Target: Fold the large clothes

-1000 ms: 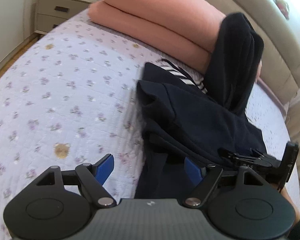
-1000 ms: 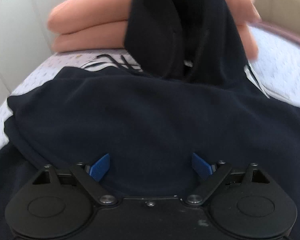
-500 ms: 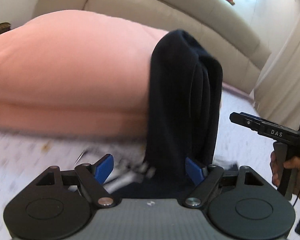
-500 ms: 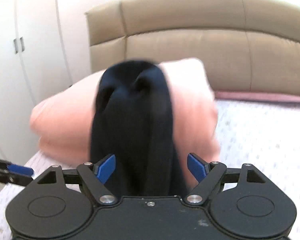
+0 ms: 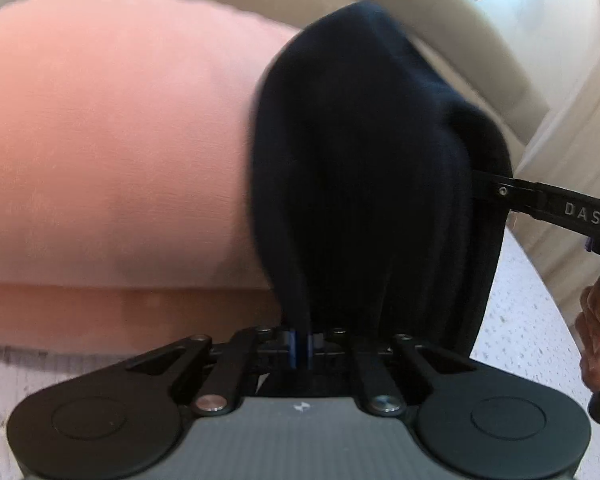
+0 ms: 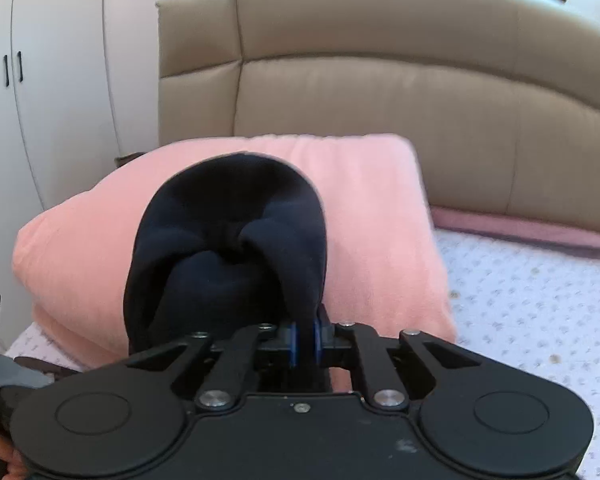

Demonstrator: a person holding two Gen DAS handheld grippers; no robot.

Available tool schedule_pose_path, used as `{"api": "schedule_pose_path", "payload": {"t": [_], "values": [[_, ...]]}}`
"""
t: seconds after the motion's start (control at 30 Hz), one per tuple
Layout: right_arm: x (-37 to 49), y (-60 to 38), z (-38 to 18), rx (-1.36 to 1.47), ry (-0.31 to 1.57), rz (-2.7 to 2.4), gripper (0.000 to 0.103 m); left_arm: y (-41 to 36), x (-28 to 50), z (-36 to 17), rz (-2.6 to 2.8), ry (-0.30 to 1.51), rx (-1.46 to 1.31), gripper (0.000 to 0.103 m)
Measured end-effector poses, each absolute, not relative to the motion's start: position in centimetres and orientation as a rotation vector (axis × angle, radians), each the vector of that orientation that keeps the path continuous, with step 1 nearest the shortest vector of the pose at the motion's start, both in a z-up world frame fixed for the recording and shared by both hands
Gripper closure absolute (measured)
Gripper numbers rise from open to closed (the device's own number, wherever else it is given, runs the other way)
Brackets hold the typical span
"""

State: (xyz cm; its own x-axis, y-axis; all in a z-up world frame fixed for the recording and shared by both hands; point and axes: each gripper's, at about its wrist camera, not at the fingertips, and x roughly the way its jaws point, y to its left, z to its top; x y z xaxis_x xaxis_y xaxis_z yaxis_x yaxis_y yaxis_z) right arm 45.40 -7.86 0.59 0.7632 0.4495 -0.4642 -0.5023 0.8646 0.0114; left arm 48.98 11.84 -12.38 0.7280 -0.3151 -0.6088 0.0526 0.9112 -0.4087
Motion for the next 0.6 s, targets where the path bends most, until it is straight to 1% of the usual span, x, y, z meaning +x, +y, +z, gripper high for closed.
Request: {"api": "schedule_pose_path", "payload": {"t": [0.1,0.2,0.3,0.43,0.5,0.53,0.57,0.6], "values": [[42.4,-11.1,2.2,-0.112,0.330,0.465,0.094,12.2,45.9,-10.8,-0.223,0.599,-0.341,0.098],[39.9,-15.9,3.2,-0.009,0.292,0.432,0.094,14.1,43.6,-10.4,-0.218,0.588,-0.363,0.098],[36.2,-19.4,3.3,0.054,0.256,0.527,0.094,14.3,41.1,-10.3,-0.227,0.576,-0.324,0.098],[27.8,-22.7,1.8,0.022,0.189,0.716,0.093,12.9,35.3,-10.6,-0.323,0.506,-0.265,0.096],[24.2,-24.2,-0.3,-0.027,0.242,0.785,0.090,12.5,31.5,-11.8,-0.375,0.518,-0.214,0.093],[22.6,-24.9,-1.9,-0.067,0.312,0.814,0.082,12.7,29.8,-12.7,-0.399,0.546,-0.199,0.088],[21.4,-25.4,-4.0,-0.124,0.422,0.853,0.057,12.9,28.1,-13.8,-0.419,0.596,-0.190,0.084],[20.7,-25.6,-5.6,-0.173,0.511,0.871,0.039,13.4,26.9,-14.8,-0.433,0.651,-0.192,0.072]]}}
